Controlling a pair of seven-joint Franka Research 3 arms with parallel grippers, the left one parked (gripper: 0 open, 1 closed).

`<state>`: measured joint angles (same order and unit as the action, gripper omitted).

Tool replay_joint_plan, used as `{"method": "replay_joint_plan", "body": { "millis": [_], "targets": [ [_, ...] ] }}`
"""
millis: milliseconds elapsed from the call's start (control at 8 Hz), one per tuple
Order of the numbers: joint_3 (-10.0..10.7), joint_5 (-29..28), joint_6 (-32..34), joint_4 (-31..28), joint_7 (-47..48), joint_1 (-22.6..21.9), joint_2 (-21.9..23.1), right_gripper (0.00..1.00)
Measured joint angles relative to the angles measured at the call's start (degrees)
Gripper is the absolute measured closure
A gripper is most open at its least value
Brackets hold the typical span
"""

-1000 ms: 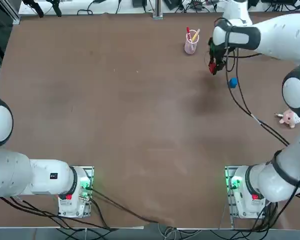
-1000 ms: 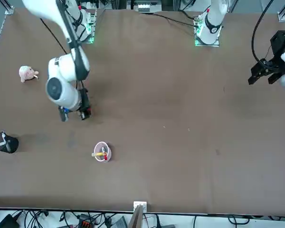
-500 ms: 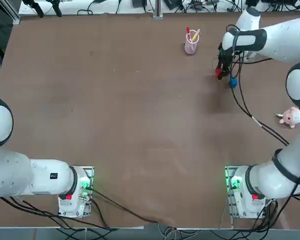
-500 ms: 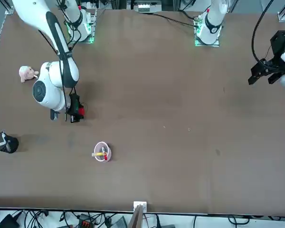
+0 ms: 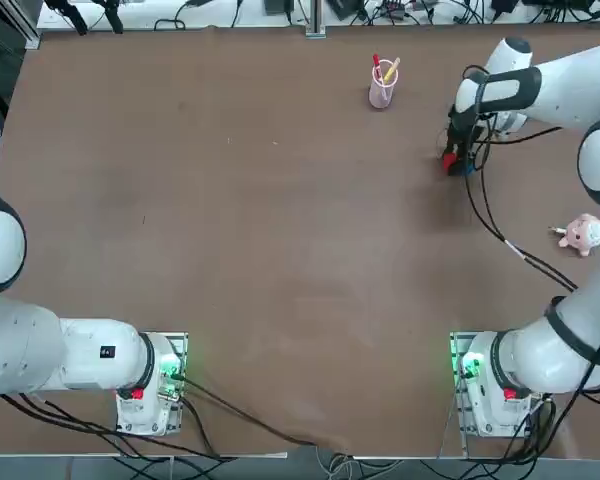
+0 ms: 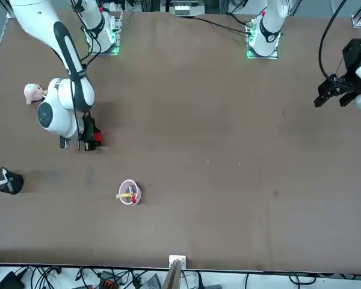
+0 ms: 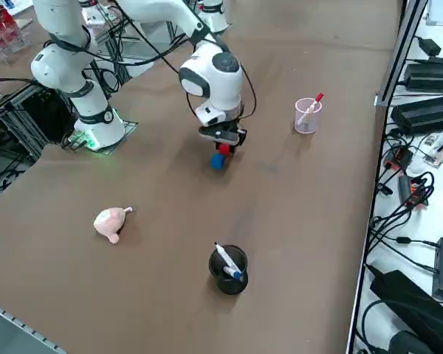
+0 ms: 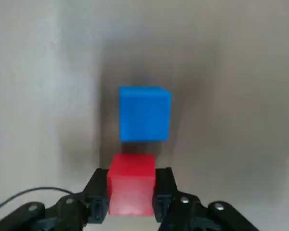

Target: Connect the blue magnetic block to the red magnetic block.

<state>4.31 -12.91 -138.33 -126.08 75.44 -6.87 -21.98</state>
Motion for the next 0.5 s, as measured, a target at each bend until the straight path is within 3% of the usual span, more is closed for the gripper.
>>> {"method": "replay_joint_plan", "body": {
  "millis": [500],
  "targets": [
    [-0.02,-0.01,-0.19,-0.67,-1.28,1.76,0.01,0.53]
  ]
}}
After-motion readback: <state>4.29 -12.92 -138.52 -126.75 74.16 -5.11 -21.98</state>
